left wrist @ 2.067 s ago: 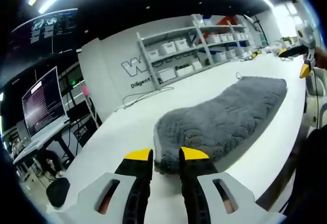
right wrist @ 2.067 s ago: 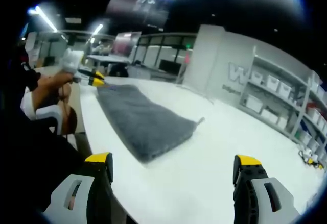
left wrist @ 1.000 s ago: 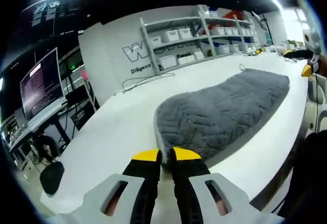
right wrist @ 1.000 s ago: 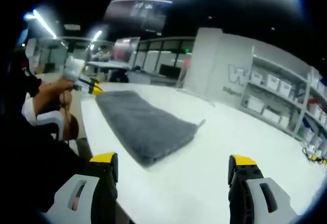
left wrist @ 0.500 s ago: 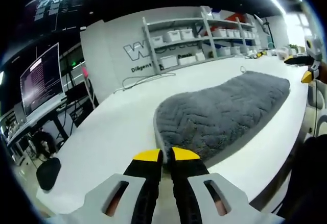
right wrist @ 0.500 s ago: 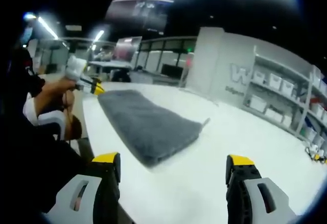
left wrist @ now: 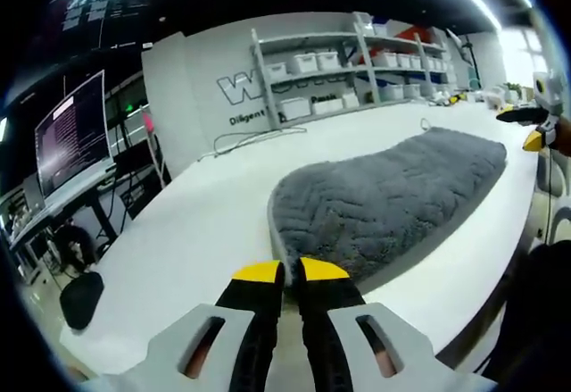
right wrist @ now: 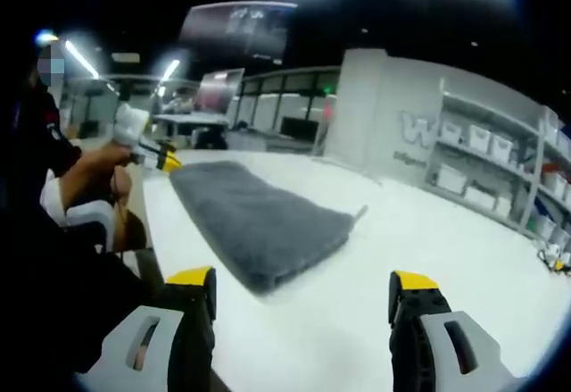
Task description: Open the folded towel by lifting each exposed corner and separating the folded layers until the towel lies flat within the target outline without major curled edges
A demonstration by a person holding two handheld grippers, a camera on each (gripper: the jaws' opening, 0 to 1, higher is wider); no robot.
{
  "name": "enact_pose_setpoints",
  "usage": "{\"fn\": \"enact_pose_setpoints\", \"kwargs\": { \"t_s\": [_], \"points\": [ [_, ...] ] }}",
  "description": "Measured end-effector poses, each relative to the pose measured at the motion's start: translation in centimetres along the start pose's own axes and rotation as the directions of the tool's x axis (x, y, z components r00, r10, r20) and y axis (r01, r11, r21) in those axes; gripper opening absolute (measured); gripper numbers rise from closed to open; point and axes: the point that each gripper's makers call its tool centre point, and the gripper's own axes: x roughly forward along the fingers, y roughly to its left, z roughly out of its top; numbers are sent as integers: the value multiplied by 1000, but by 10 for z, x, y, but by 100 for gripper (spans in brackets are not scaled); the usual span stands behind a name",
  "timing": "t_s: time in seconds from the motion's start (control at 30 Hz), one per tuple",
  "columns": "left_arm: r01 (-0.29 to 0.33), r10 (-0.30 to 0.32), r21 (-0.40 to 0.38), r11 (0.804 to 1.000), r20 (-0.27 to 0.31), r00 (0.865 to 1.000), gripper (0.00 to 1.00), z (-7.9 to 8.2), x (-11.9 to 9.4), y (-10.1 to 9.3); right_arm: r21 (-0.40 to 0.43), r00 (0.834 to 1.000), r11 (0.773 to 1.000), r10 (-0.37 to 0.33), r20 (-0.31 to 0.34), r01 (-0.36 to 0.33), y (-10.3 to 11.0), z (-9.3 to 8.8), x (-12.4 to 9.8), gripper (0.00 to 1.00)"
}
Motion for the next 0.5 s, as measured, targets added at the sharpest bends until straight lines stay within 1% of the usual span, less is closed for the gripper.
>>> {"fn": "enact_pose_setpoints", "kwargs": {
  "t_s": [0.1, 0.27, 0.5],
  "points": [
    [1, -1, 4, 1000, 2, 1000, 7, 0, 0, -1, 6, 1000, 1000, 8, 5, -8, 2, 1, 1, 77],
    [4, -4, -2, 1000, 5, 1000, 7, 1, 0, -1, 20, 1000, 999, 28, 0, -28, 5, -2, 2, 70],
    [4, -4, -2, 1000, 8, 1000, 7, 1, 0, 0, 27, 999, 999, 41, 7, -41, 5, -2, 3, 64]
  ]
}}
